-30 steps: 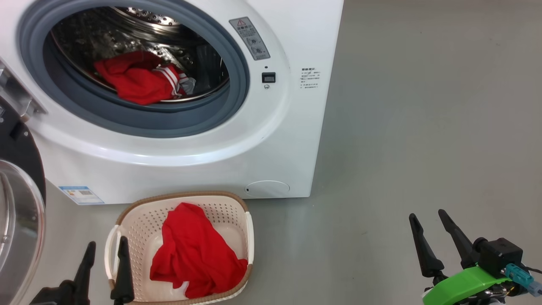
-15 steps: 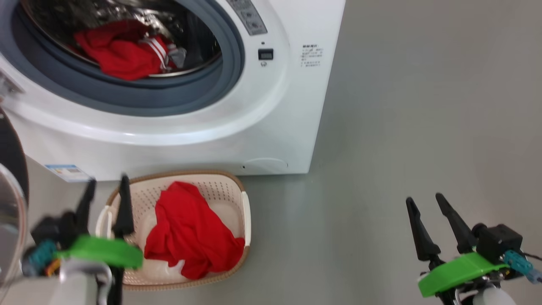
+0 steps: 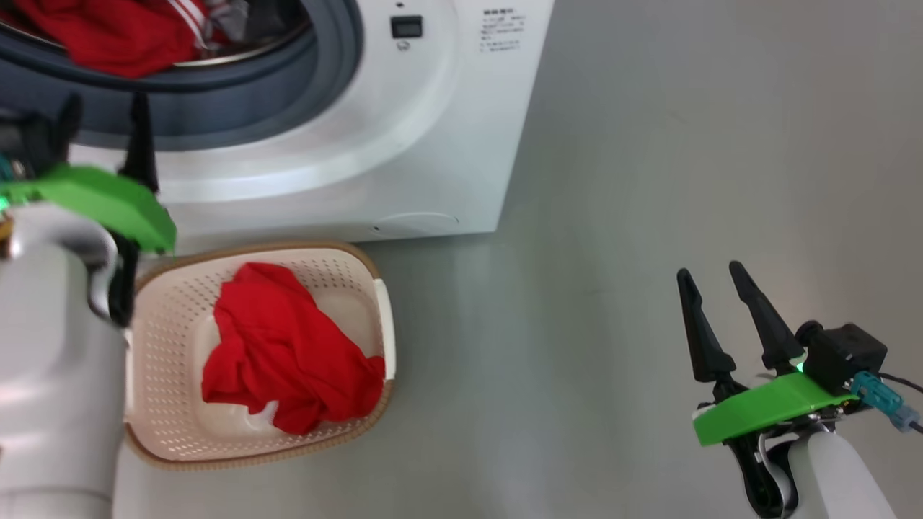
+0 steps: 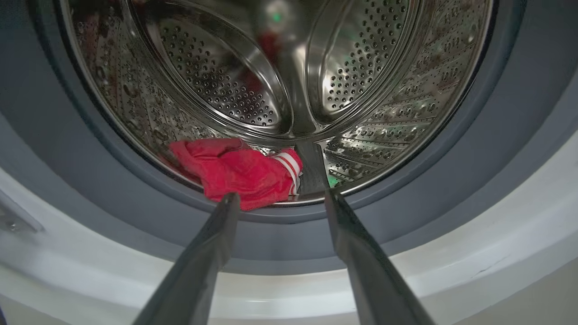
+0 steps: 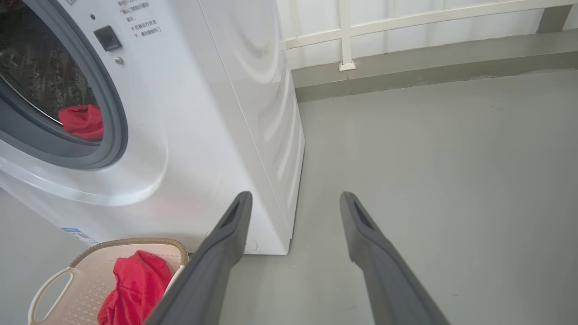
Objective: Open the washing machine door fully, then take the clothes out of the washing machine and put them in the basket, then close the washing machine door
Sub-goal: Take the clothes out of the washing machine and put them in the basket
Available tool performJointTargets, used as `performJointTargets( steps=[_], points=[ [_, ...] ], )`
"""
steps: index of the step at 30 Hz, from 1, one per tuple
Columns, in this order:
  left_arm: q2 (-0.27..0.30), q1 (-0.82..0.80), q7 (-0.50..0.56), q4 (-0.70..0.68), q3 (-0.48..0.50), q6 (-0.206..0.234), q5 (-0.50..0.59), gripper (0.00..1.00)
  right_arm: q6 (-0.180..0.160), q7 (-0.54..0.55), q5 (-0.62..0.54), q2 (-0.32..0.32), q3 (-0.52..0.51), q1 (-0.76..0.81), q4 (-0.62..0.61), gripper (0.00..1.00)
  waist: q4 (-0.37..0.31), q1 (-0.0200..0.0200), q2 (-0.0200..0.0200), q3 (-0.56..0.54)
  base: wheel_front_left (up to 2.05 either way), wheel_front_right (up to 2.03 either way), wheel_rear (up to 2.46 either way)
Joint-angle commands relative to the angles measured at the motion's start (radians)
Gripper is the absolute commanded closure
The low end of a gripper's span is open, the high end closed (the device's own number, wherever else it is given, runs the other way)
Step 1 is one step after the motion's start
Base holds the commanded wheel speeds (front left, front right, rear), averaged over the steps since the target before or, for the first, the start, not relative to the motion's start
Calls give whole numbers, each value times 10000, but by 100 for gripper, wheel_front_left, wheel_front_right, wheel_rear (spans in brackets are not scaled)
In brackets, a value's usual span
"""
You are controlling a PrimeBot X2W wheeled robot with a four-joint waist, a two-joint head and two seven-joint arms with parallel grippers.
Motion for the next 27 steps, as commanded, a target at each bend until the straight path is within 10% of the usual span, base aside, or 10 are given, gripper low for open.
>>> performJointTargets(
  steps=[1, 27],
  points=[
    [554, -610, 55, 128, 169, 103, 126, 0, 16, -118, -67, 38, 229, -167, -259, 0, -392, 0, -1, 507, 0, 0, 0],
    [2321, -5110, 143, 4705, -1067, 790, 1359, 0, 16, -118, 173, 494, 1075, -1128, -327, 0, -1906, 0, -1, 2251, 0, 0, 0]
  ],
)
